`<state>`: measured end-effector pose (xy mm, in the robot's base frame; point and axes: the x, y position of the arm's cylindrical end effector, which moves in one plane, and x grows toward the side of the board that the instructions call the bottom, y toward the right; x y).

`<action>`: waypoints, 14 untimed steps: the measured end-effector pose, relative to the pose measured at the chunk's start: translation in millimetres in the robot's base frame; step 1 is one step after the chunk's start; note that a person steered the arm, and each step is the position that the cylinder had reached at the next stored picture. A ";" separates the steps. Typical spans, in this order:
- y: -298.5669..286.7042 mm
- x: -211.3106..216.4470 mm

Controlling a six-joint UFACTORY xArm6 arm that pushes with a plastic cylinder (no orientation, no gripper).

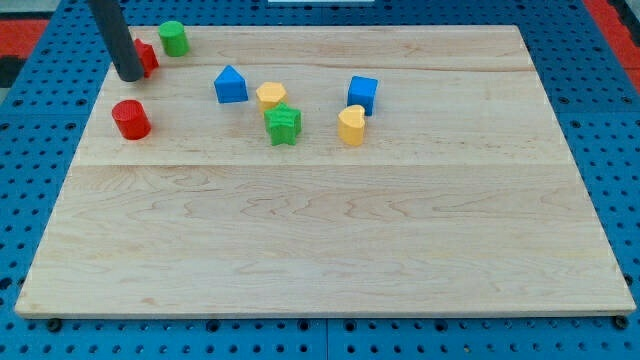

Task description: Push the red circle into the red star

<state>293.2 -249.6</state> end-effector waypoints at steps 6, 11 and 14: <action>53.3 125.4; 4.0 85.4; 10.3 23.9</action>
<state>317.1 -239.3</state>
